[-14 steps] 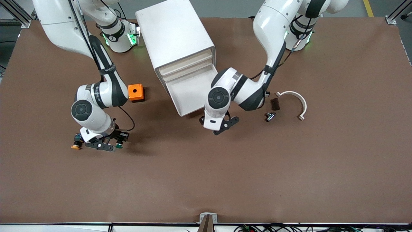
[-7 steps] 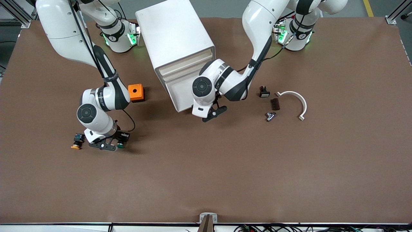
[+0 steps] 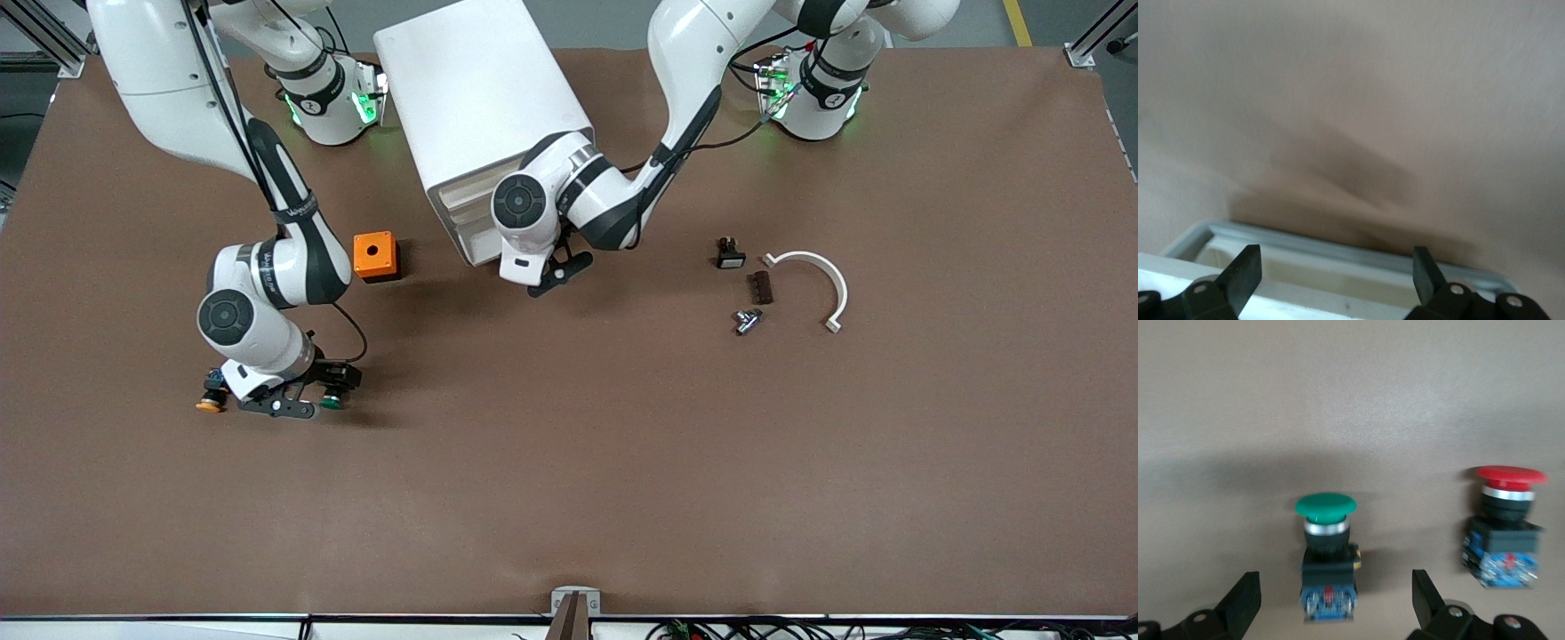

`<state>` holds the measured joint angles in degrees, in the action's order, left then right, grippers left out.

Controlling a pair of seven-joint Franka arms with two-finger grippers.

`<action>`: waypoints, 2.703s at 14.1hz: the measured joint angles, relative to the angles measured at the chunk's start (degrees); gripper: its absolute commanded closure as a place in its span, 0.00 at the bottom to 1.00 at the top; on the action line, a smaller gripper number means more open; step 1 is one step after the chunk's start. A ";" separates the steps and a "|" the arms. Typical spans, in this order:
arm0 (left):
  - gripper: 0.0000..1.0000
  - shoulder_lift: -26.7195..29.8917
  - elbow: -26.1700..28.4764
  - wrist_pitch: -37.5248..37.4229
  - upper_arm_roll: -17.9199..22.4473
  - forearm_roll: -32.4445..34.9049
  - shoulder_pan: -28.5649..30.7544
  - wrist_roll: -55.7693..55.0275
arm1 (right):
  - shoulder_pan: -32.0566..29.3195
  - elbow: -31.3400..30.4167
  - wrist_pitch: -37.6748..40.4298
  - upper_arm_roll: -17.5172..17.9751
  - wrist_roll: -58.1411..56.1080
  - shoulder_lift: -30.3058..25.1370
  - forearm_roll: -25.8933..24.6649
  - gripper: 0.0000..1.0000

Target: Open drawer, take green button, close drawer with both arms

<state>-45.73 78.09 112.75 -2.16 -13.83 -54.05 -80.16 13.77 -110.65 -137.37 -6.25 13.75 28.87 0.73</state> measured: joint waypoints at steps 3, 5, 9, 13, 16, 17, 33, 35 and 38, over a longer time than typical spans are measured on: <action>0.00 -0.03 0.18 0.24 -1.81 0.00 -0.04 -3.45 | -1.65 4.43 13.23 -0.05 -5.85 -5.57 0.00 0.00; 0.00 -0.03 0.20 0.30 -2.28 0.00 -0.17 -4.87 | -4.93 8.80 23.68 -0.08 -10.89 -9.16 0.00 0.00; 0.00 0.39 -0.21 1.40 0.02 0.01 0.34 -8.16 | -11.22 16.75 39.36 -0.08 -17.43 -14.21 0.02 0.00; 0.00 3.86 -1.05 1.61 7.50 8.03 6.46 -7.15 | -11.88 18.04 46.10 0.28 -16.72 -20.35 0.03 0.00; 0.00 8.43 -1.15 0.19 10.49 11.67 12.24 -5.08 | -11.87 18.06 48.88 0.62 -15.47 -24.75 0.03 0.00; 0.00 9.94 -1.13 -0.89 10.70 11.93 14.66 -3.86 | -11.87 18.03 48.90 0.69 -15.39 -25.47 0.03 0.00; 0.00 30.96 1.02 -15.08 2.55 12.81 42.52 31.21 | -10.84 17.97 47.54 0.53 -15.46 -25.19 -1.56 0.00; 0.00 34.68 4.03 -15.44 2.39 12.81 44.34 38.70 | -12.78 18.57 48.47 0.34 -16.61 -25.20 -1.82 0.00; 0.00 39.05 7.99 -15.50 2.36 12.81 45.80 48.09 | -14.17 21.26 50.61 0.31 -16.79 -25.28 -1.81 0.00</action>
<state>-6.69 86.07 97.25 0.20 -1.02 -8.25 -32.07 -0.40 -89.39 -86.76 -5.94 -3.05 3.59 -1.08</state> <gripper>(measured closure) 0.000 0.000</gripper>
